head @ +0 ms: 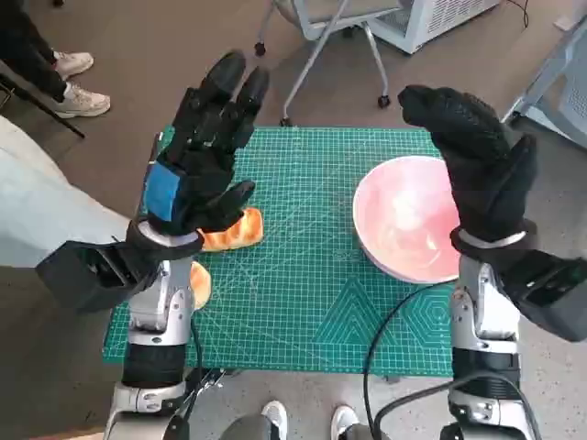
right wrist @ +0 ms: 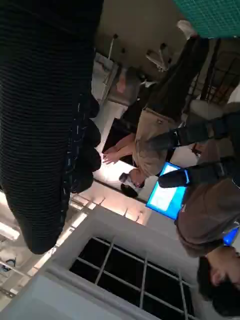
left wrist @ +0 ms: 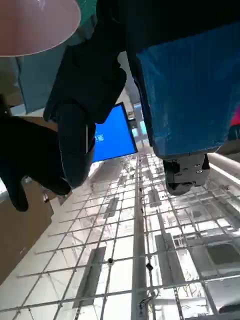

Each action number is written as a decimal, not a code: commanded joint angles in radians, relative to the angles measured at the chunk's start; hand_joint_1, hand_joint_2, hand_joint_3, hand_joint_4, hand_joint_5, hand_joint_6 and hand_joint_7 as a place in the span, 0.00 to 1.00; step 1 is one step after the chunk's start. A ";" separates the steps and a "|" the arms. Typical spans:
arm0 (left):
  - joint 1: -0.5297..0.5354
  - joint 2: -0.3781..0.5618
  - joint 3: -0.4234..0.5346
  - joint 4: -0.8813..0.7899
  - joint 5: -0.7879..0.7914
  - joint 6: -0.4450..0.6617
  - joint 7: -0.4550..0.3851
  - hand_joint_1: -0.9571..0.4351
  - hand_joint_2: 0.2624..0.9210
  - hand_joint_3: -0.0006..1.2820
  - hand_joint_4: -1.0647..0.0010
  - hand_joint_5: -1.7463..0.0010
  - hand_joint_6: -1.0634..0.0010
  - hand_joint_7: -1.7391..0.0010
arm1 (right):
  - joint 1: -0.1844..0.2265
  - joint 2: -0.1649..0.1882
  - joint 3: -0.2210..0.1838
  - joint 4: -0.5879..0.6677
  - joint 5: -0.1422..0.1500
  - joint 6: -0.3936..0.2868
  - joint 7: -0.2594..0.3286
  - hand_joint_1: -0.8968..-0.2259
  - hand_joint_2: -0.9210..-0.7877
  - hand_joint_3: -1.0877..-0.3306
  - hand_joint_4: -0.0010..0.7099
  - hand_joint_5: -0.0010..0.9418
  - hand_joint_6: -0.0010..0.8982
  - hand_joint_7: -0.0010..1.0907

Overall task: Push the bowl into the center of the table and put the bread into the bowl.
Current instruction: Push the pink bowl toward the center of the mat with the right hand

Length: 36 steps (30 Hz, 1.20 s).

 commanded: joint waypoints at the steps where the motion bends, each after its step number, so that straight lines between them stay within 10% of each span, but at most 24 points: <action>1: 0.001 0.007 0.000 -0.011 -0.010 0.009 -0.009 0.27 1.00 0.30 0.91 0.99 1.00 0.77 | 0.022 -0.002 0.001 0.011 -0.012 0.004 0.001 0.32 0.00 0.51 0.23 0.00 0.00 0.56; 36: 0.010 0.006 -0.003 -0.029 0.005 0.018 0.001 0.28 1.00 0.31 0.91 1.00 1.00 0.76 | 0.027 -0.010 0.003 0.003 -0.007 0.011 0.007 0.31 0.00 0.51 0.23 0.00 0.00 0.56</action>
